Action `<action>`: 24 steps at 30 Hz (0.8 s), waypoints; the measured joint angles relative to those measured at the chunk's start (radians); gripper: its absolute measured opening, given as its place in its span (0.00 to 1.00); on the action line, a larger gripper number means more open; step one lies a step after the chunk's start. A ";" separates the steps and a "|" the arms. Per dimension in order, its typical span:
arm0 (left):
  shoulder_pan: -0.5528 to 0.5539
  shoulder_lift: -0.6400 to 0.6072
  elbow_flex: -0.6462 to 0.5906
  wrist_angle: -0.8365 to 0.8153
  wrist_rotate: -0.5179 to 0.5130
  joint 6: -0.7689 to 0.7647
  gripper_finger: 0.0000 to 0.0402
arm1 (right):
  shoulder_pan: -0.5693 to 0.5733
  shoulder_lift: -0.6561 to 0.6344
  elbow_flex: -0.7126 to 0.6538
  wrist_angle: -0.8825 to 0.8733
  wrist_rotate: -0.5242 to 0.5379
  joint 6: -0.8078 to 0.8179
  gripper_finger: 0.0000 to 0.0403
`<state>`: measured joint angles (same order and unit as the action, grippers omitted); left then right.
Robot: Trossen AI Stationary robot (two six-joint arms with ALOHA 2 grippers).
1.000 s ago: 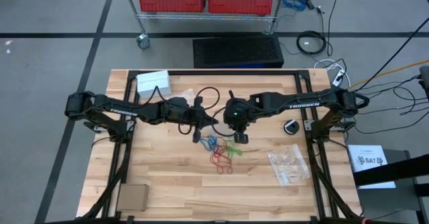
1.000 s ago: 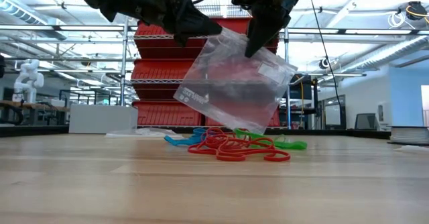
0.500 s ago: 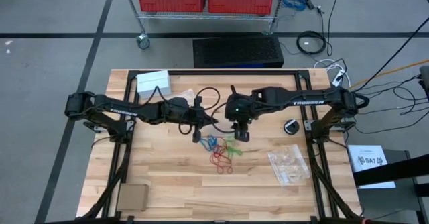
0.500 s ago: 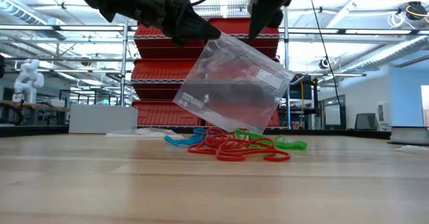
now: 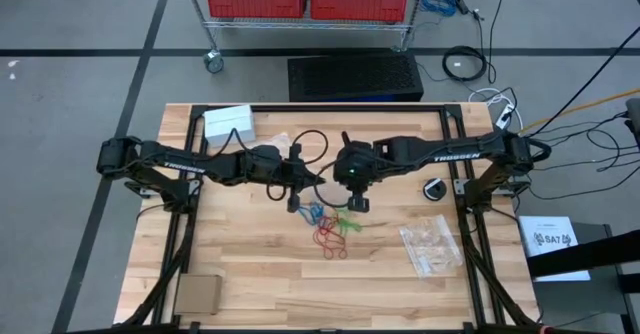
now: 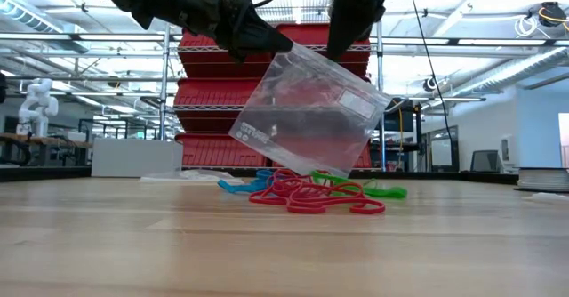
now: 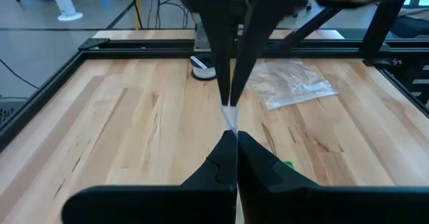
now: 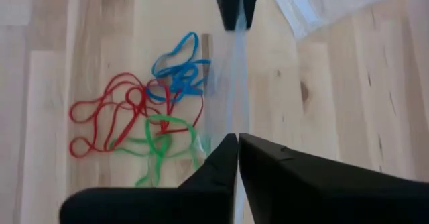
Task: Sort rubber bands
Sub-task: Open the top right transparent zip lock bag
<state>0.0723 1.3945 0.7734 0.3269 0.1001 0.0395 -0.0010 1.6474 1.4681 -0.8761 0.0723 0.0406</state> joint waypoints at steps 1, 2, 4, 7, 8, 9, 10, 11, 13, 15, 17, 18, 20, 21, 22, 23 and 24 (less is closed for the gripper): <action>0.000 0.000 0.000 0.000 0.000 0.000 0.00 | 0.002 0.000 -0.005 0.012 0.000 0.000 0.01; 0.000 0.000 0.000 -0.001 0.000 0.000 0.00 | 0.003 0.000 -0.009 0.025 0.000 0.000 0.00; 0.000 0.000 0.000 0.000 0.000 0.000 0.00 | 0.004 0.000 -0.011 0.036 0.001 0.003 0.00; 0.000 0.000 0.000 0.000 0.000 0.000 0.00 | 0.006 0.000 -0.011 0.044 0.000 0.003 0.00; 0.000 0.000 0.000 0.000 0.000 0.000 0.00 | 0.006 0.000 -0.011 0.050 0.000 0.003 0.00; 0.000 0.000 0.000 0.000 0.000 0.000 0.00 | 0.006 0.003 -0.011 0.059 -0.001 0.003 0.00; 0.000 0.000 0.000 0.000 0.000 0.000 0.00 | 0.006 0.004 -0.011 0.069 -0.007 0.003 0.00; 0.000 0.000 0.000 0.000 -0.002 -0.001 0.00 | 0.006 0.007 -0.011 0.075 -0.021 0.003 0.00; 0.000 0.000 0.000 0.000 -0.004 -0.002 0.00 | 0.008 0.019 -0.012 0.103 -0.036 0.002 0.00; 0.000 0.000 -0.001 0.000 -0.004 -0.005 0.00 | 0.009 0.031 -0.012 0.110 -0.045 -0.010 0.00; 0.000 0.000 -0.001 -0.001 -0.006 -0.005 0.00 | 0.010 0.039 -0.014 0.120 -0.039 -0.020 0.00; 0.000 0.000 -0.001 -0.002 -0.010 -0.005 0.00 | 0.012 0.040 -0.028 0.142 -0.026 -0.027 0.00; -0.001 0.000 -0.001 -0.004 -0.013 -0.005 0.00 | 0.017 0.034 -0.072 0.208 -0.018 -0.038 0.00; -0.001 0.000 -0.001 -0.007 -0.015 -0.006 0.00 | 0.017 0.031 -0.093 0.232 -0.015 -0.038 0.00; -0.002 0.000 -0.001 -0.011 -0.017 -0.006 0.00 | 0.020 0.026 -0.115 0.255 -0.010 -0.032 0.00; -0.003 0.000 -0.001 -0.014 -0.023 -0.006 0.00 | 0.022 0.019 -0.136 0.279 -0.001 -0.026 0.00; -0.003 0.000 -0.001 -0.017 -0.024 -0.006 0.00 | 0.023 0.015 -0.155 0.301 0.016 -0.021 0.00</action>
<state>0.0692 1.3949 0.7723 0.3098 0.0760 0.0330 0.0219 1.6622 1.3132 -0.5748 0.0886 0.0193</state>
